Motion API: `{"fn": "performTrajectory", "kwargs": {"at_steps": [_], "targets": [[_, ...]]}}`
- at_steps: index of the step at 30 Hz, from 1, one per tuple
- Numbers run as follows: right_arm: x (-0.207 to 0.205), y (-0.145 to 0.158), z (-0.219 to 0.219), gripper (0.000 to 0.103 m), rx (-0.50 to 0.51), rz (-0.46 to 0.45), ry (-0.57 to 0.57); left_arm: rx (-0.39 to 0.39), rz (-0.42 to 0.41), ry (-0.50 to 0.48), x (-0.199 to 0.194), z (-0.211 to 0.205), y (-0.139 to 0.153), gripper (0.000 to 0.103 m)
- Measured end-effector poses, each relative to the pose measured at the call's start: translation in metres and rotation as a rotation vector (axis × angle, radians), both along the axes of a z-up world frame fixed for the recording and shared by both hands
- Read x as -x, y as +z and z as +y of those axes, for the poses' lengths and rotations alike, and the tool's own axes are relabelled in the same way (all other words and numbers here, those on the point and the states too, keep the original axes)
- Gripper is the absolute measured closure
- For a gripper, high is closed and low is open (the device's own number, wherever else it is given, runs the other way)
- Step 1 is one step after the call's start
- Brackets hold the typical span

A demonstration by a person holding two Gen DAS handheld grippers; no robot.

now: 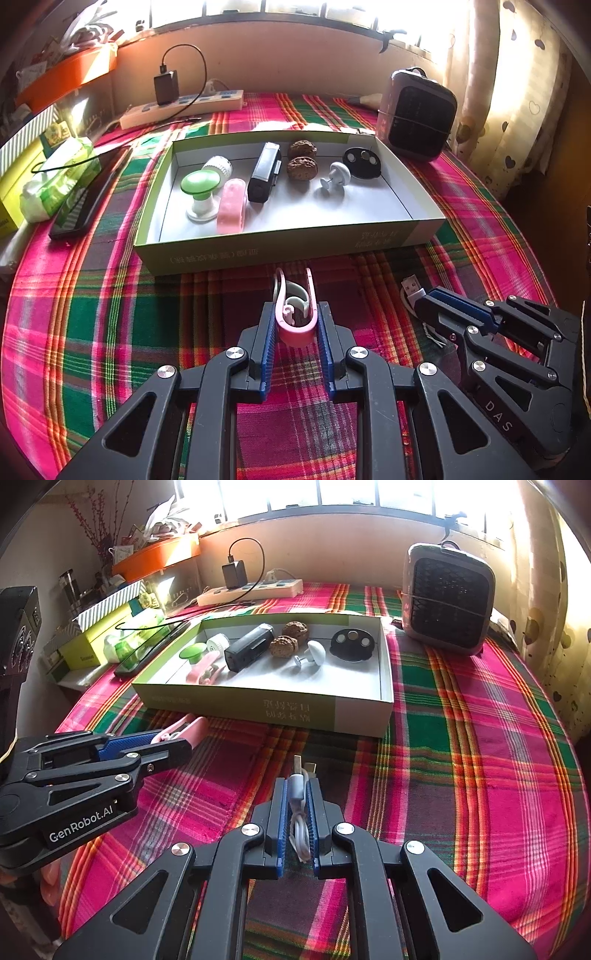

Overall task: Organize objects
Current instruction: 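Carry the pink clip and white cable toward the box with both tools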

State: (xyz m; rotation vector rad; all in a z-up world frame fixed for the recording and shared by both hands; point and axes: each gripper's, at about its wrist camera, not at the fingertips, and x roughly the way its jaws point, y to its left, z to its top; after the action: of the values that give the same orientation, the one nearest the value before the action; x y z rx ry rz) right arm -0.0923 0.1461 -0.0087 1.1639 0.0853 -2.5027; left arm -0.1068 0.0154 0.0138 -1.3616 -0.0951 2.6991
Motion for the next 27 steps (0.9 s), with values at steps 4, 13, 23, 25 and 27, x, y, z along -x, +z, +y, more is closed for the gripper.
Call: {"fn": "performTrajectory", "kwargs": {"at_steps": [4, 13, 23, 25, 27], "targets": [[0.003, -0.003, -0.004, 0.091, -0.022, -0.015, 0.004, 0.000, -0.002, 0.000, 0.000, 0.000, 0.000, 0.084], [0.009, -0.006, -0.012, 0.087, -0.084, -0.012, 0.014, 0.000, -0.008, 0.001, -0.001, 0.000, -0.002, 0.084], [0.008, -0.004, -0.010, 0.091, -0.067, -0.002, 0.011, -0.001, -0.003, 0.000, -0.001, 0.000, -0.001, 0.084], [0.008, -0.003, -0.008, 0.091, -0.059, -0.002, 0.004, -0.002, -0.002, -0.003, 0.000, 0.001, 0.000, 0.084], [0.008, -0.002, -0.005, 0.091, -0.038, -0.005, 0.002, -0.001, 0.000, -0.003, -0.001, 0.001, 0.001, 0.084]]}}
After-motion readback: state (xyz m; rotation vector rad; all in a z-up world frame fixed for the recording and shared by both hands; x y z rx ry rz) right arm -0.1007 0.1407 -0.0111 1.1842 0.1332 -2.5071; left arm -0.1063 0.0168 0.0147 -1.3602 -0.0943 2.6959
